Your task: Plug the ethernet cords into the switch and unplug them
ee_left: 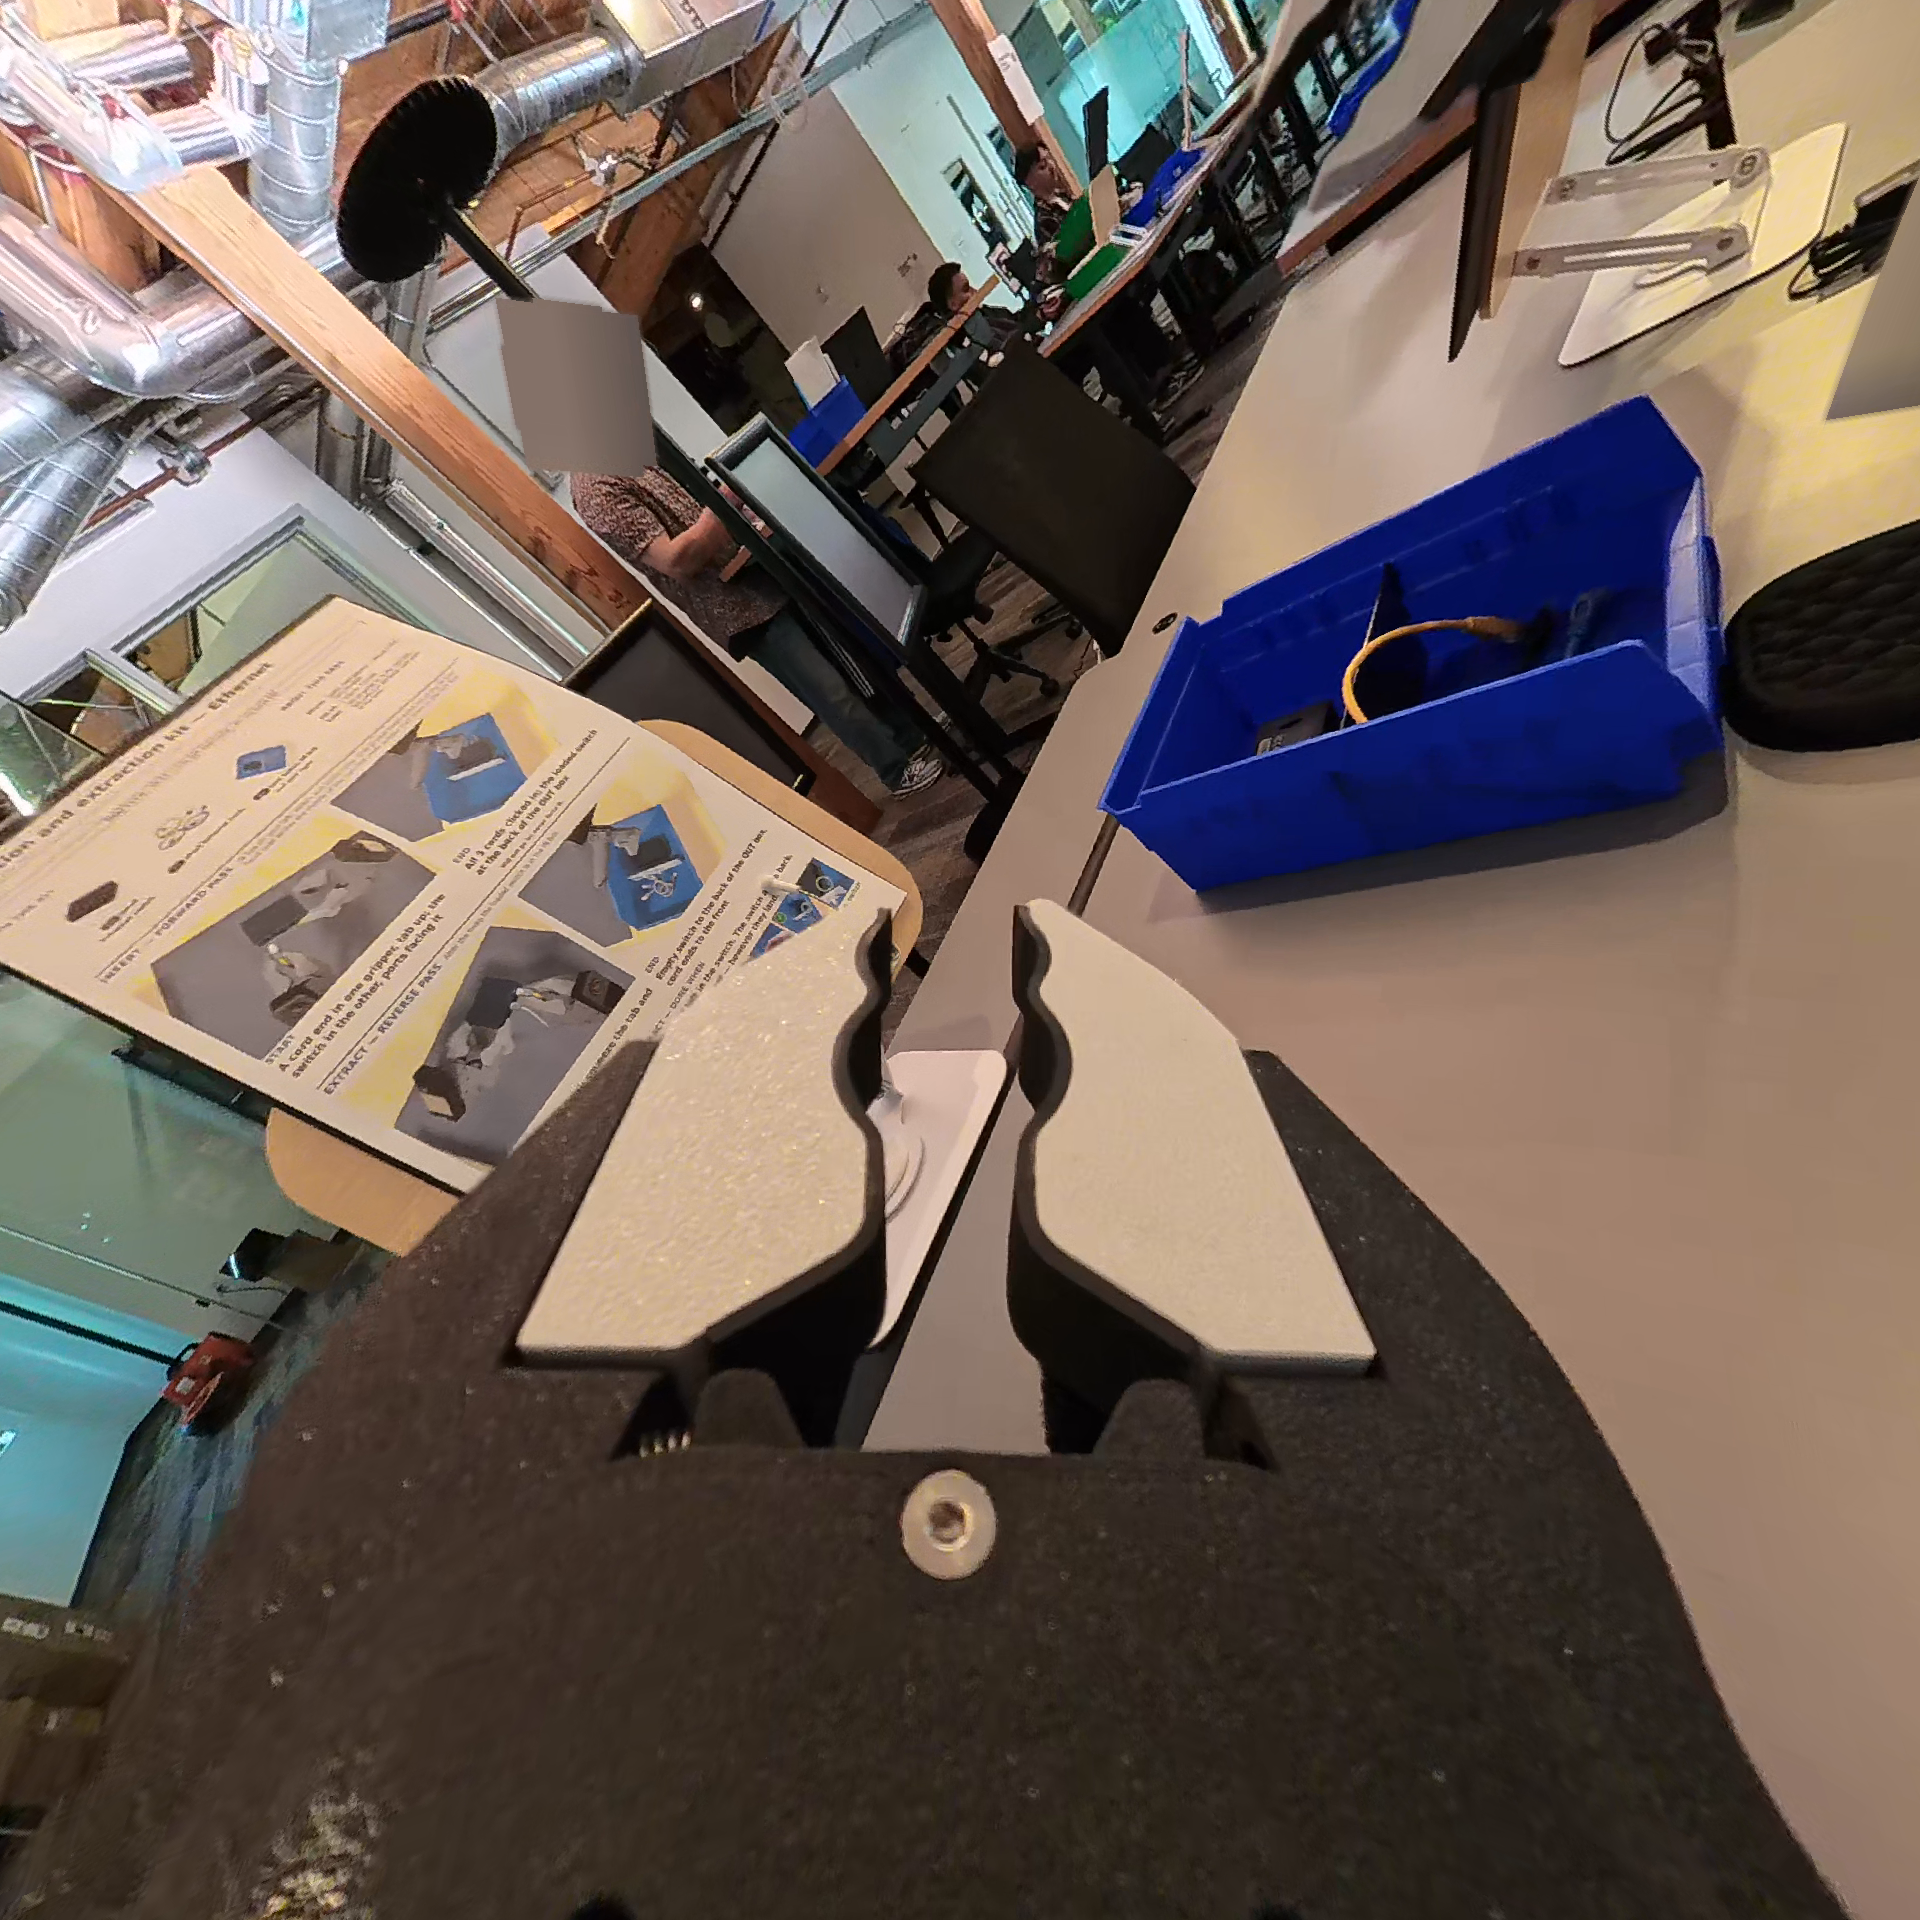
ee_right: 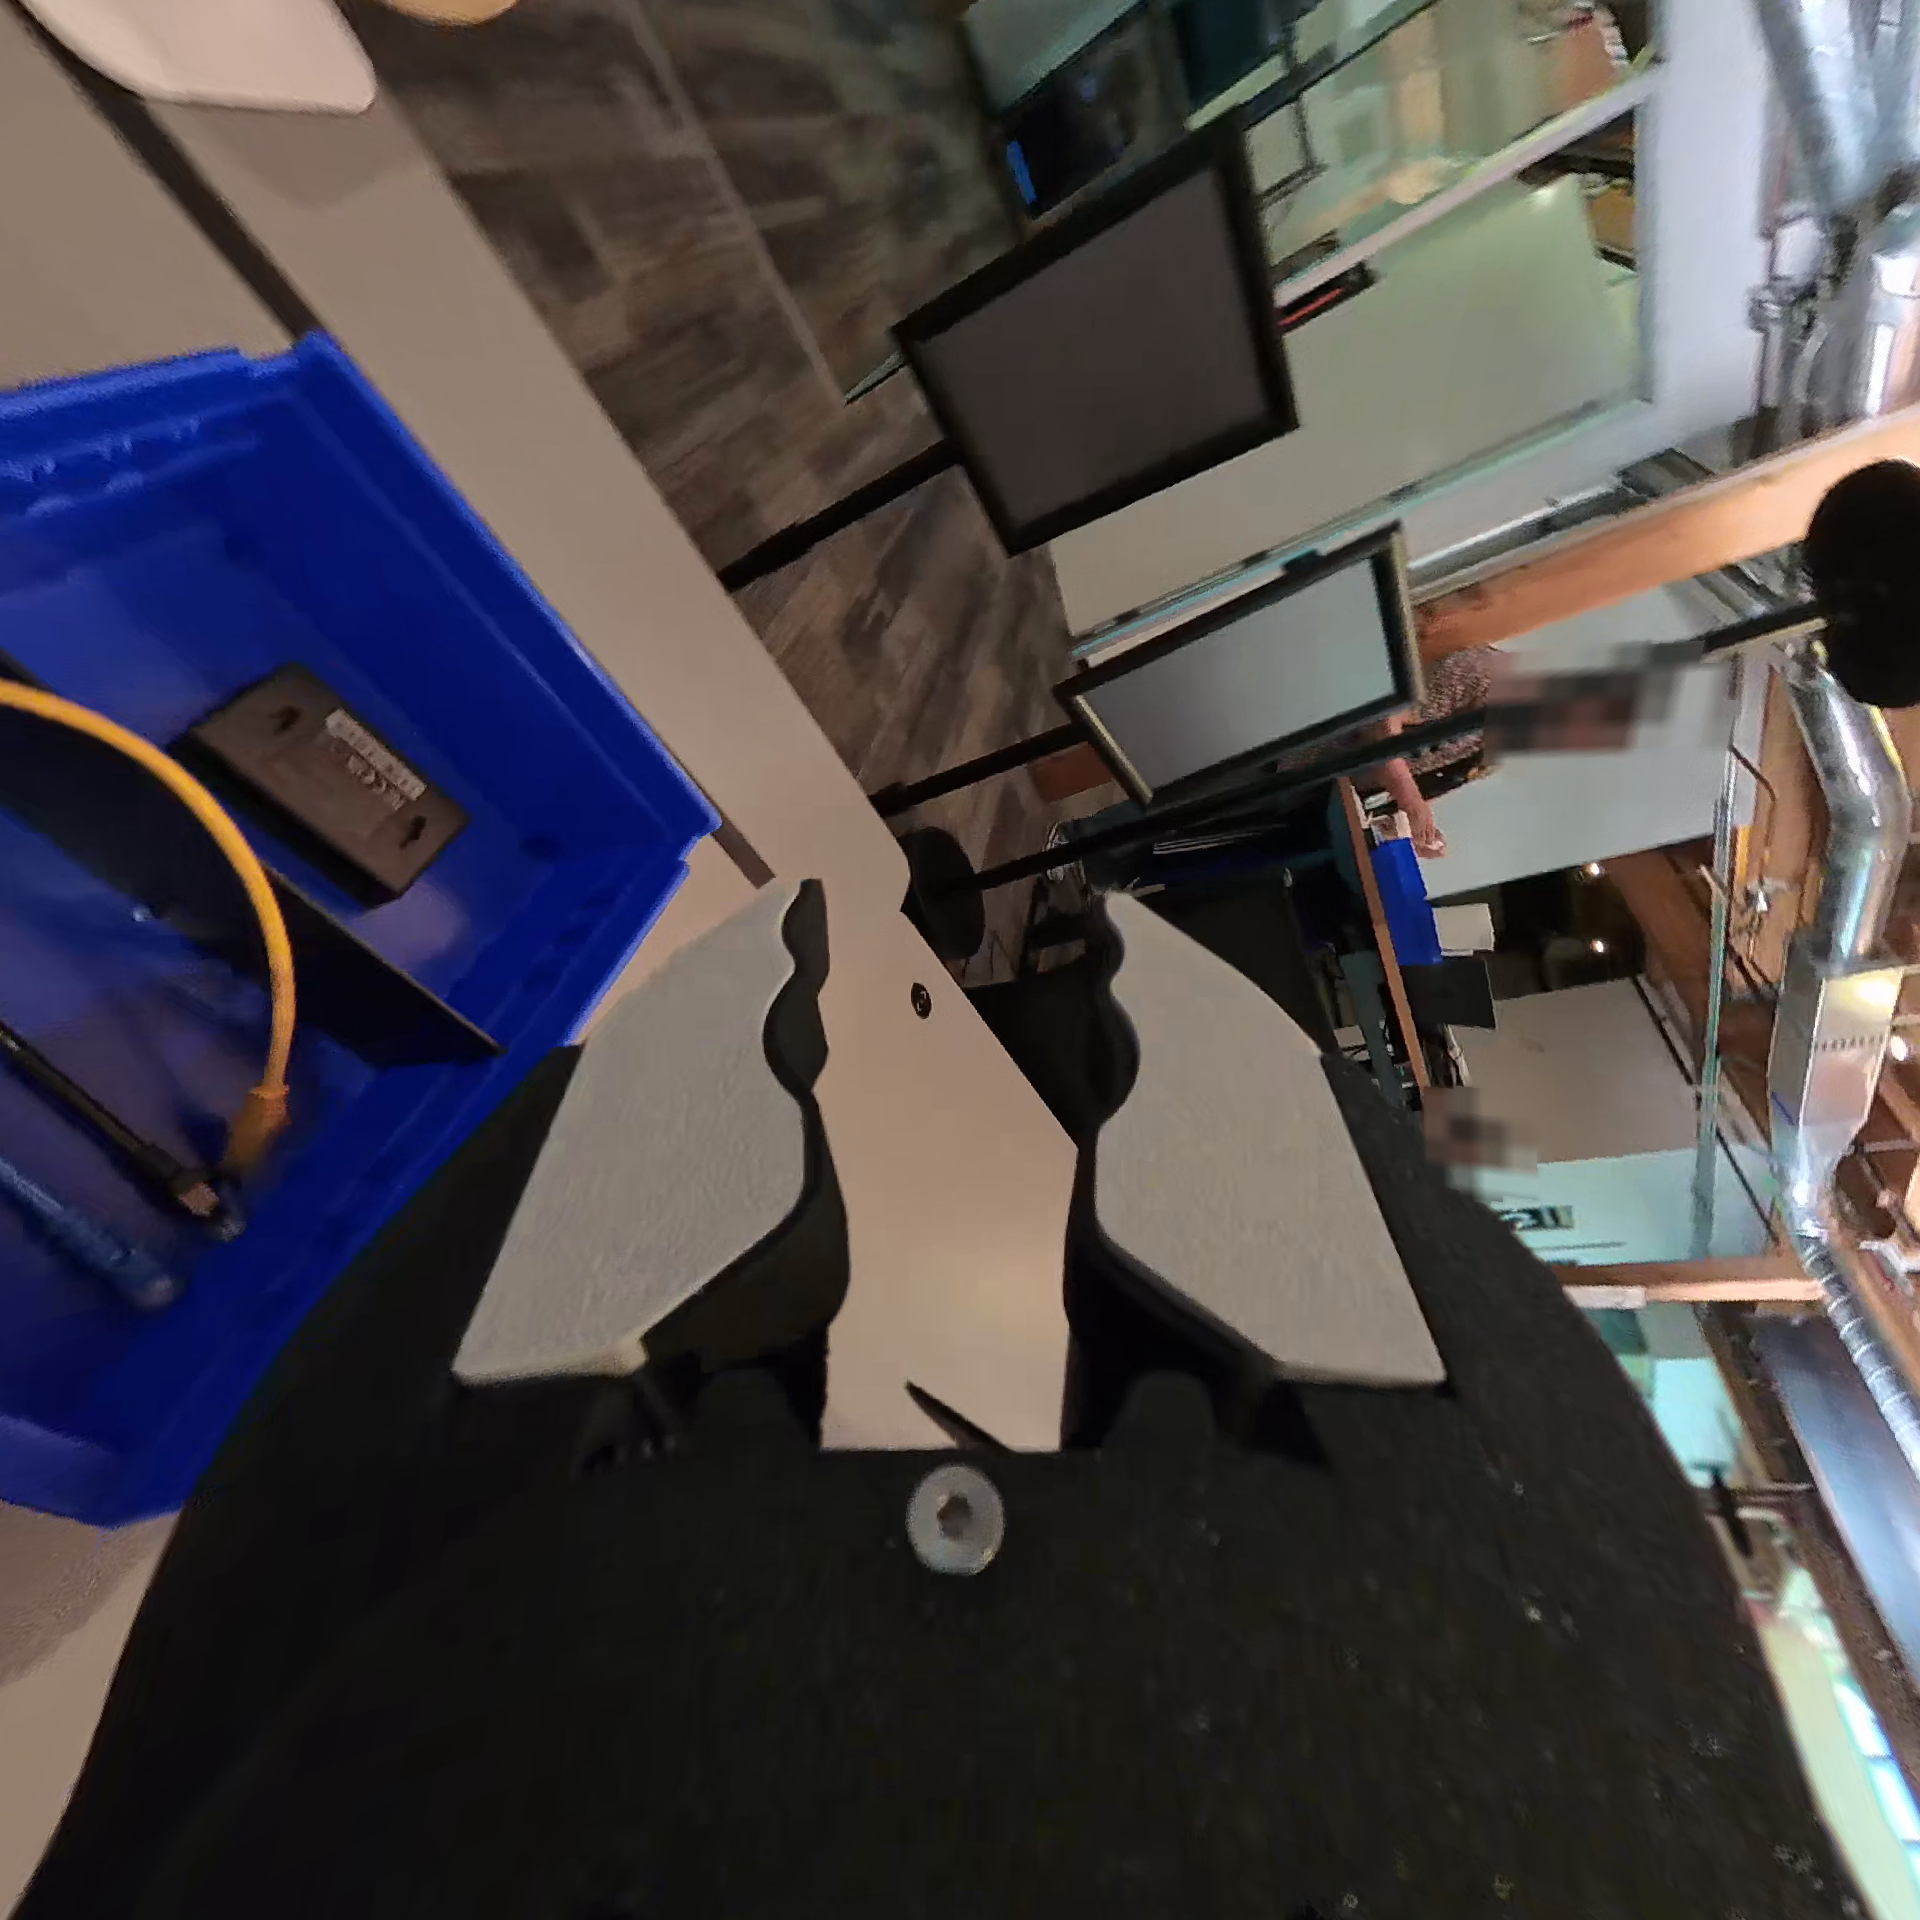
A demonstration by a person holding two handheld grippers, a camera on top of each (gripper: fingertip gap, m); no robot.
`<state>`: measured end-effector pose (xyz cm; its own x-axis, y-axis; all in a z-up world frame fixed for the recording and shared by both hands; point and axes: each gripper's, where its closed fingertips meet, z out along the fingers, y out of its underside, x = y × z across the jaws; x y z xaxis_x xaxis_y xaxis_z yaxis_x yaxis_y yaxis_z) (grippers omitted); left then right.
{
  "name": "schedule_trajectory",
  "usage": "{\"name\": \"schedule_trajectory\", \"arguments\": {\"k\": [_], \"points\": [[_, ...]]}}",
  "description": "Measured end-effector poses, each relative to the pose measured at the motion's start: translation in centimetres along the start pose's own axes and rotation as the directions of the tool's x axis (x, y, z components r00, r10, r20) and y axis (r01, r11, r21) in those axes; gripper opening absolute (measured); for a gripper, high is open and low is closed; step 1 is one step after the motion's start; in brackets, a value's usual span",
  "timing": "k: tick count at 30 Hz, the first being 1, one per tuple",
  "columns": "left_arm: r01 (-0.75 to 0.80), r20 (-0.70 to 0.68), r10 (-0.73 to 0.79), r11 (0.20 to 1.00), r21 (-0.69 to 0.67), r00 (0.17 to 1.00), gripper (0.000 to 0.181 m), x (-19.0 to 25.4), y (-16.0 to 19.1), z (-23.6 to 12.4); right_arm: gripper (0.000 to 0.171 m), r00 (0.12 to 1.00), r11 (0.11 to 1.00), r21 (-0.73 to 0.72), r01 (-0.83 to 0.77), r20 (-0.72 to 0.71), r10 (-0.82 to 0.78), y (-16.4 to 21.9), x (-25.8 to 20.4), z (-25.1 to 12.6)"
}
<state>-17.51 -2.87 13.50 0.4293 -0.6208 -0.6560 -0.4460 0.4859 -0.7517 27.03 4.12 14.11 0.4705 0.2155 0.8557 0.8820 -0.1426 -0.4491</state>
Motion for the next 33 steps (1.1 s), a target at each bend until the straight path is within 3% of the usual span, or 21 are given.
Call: {"name": "schedule_trajectory", "arguments": {"k": [11,17,33], "points": [[0.049,0.061,-0.048,0.999,-0.021,0.997,0.022,-1.1,-0.1,-0.8,0.048,0.975,0.975,0.025,-0.222,0.004,0.222,1.9,-1.0,-3.0],[0.167,0.079,-0.162,0.984,-0.066,0.984,0.024,-1.7,0.9,-0.8,0.051,0.946,0.947,-0.013,-0.321,0.043,0.322,3.1,-2.6,-2.4],[0.271,0.172,-0.251,0.957,-0.105,0.952,0.026,-4.0,2.4,-2.3,0.051,0.819,0.823,-0.110,-0.557,0.090,0.566,7.6,-4.9,-0.3]]}}
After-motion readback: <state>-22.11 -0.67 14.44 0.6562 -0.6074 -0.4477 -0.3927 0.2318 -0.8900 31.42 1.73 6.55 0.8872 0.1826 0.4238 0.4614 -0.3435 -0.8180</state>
